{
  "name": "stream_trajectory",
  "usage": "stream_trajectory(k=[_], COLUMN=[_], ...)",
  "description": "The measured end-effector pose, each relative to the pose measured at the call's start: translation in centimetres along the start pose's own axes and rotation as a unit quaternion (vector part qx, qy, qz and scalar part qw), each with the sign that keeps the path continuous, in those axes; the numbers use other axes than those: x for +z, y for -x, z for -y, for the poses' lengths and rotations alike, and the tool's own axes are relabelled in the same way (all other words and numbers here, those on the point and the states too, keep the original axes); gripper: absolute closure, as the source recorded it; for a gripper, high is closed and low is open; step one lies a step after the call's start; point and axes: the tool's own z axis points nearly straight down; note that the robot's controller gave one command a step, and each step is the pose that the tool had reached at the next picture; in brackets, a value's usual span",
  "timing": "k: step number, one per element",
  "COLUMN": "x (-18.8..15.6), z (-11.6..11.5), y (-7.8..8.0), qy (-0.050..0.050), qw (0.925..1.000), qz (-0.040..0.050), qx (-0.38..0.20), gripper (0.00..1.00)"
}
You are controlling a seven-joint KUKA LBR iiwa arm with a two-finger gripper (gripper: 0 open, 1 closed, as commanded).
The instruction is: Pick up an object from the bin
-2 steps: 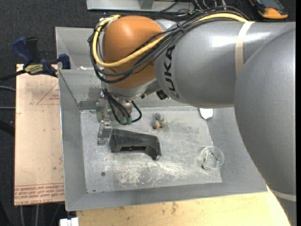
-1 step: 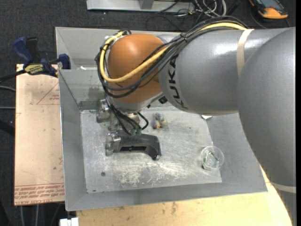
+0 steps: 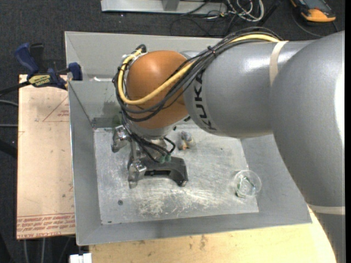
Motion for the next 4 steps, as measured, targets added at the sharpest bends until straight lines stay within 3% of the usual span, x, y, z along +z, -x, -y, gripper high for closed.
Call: stream_trajectory(k=[1,2,3,4], x=[0.0,2.8,5.1,5.1], z=[2.8,7.8,8.7,8.7], y=[0.0,0.2,1.5,1.5], qy=[0.001,0.000,-0.001,-0.001], qw=[0.9989,1.0000,0.9968,0.9968], qz=[0.0016,0.0041,0.0029,0.0029], qx=[0.047,-0.004,-0.080,-0.080], gripper=[0.00,0.00,1.00,1.00])
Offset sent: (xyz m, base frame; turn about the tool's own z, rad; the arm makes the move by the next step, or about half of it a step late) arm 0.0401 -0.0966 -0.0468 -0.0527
